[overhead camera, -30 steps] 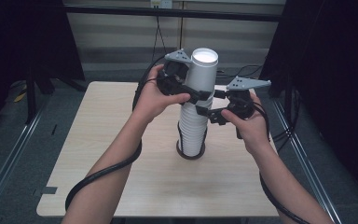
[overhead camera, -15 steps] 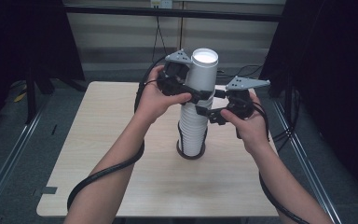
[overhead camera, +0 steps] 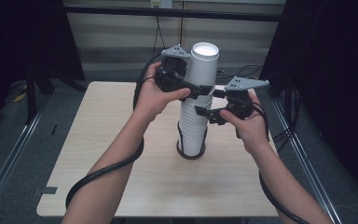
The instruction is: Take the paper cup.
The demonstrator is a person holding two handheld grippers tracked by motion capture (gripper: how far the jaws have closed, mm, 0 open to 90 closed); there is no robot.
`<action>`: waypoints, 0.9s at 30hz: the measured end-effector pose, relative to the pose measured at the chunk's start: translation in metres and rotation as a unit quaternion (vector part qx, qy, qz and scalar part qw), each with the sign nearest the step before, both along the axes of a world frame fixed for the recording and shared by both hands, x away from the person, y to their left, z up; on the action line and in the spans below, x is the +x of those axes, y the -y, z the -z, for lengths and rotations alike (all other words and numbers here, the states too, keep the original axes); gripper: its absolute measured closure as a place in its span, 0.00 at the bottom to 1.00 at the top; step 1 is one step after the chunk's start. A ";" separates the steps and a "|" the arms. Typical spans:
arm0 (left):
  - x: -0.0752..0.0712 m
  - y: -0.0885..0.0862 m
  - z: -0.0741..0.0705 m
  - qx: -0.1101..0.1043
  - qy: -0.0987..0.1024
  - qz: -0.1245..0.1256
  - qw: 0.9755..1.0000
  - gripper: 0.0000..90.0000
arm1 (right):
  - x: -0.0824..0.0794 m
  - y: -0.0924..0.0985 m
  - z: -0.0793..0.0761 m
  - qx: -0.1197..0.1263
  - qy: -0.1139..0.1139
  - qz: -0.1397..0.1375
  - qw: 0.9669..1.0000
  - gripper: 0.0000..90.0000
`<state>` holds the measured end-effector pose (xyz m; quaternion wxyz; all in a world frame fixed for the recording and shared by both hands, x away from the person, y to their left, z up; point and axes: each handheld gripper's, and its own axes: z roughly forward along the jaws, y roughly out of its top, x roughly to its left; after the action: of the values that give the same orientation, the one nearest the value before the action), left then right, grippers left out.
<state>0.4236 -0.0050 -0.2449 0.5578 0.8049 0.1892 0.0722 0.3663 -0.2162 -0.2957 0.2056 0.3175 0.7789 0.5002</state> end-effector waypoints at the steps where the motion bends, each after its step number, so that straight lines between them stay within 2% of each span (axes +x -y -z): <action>1: -0.001 0.000 -0.001 -0.004 0.000 -0.001 1.000 0.13 | 0.000 0.000 0.000 0.000 0.000 0.000 1.000 0.14; 7: -0.003 0.000 -0.005 0.005 0.007 -0.005 1.000 0.14 | -0.001 0.000 0.000 0.001 0.001 0.002 1.000 0.14; 27: -0.004 0.002 -0.025 0.003 0.012 -0.014 1.000 0.14 | -0.002 0.001 0.002 0.007 0.003 0.003 1.000 0.14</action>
<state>0.4198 -0.0067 -0.2203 0.5564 0.8030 0.1935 0.0904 0.3648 -0.2174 -0.2978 0.2070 0.3197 0.7740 0.5059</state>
